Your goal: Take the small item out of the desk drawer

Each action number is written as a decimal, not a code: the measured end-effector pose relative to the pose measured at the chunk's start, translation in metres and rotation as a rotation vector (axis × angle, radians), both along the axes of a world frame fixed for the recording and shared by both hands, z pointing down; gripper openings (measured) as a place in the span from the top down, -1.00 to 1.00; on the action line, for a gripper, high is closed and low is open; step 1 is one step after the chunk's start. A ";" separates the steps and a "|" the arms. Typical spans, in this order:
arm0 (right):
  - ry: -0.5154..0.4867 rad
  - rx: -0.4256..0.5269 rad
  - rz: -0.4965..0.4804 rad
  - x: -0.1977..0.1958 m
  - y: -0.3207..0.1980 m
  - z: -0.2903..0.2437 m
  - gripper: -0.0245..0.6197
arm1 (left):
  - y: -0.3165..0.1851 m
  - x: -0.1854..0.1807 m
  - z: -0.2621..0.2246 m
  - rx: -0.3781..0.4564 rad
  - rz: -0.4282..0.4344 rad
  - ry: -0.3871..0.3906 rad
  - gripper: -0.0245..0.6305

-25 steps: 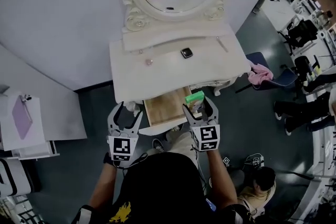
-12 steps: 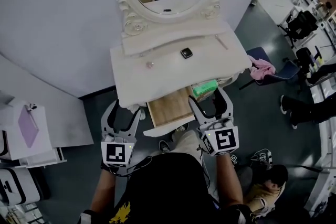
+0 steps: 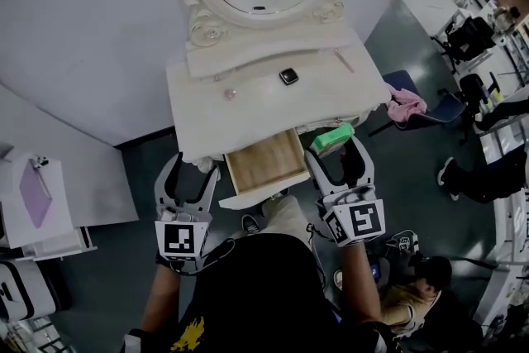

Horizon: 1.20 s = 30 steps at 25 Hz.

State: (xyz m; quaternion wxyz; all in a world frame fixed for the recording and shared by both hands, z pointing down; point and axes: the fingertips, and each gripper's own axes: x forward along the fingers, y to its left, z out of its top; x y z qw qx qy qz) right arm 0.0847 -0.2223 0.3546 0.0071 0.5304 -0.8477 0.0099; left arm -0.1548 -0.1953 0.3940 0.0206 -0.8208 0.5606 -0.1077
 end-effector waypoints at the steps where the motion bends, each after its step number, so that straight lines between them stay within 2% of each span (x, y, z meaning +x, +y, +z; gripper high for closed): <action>1: -0.001 0.000 0.002 0.001 0.001 0.000 -0.19 | 0.000 0.000 0.001 0.002 -0.002 0.004 0.00; 11: 0.024 0.005 -0.028 -0.008 0.011 -0.003 -0.19 | 0.008 -0.002 0.001 0.007 0.006 -0.009 0.00; 19: 0.008 -0.063 -0.065 -0.013 0.029 0.018 -0.19 | 0.024 0.003 0.008 0.057 -0.023 0.060 0.01; 23: 0.022 -0.082 -0.075 -0.018 0.038 0.024 -0.19 | 0.047 -0.005 0.023 -0.027 -0.022 0.018 0.01; 26: 0.045 -0.084 -0.088 -0.021 0.036 0.023 -0.19 | 0.056 -0.009 0.026 -0.025 -0.029 0.019 0.01; 30: 0.050 -0.076 -0.121 -0.035 0.032 0.024 -0.19 | 0.062 -0.022 0.032 -0.010 -0.075 0.064 0.01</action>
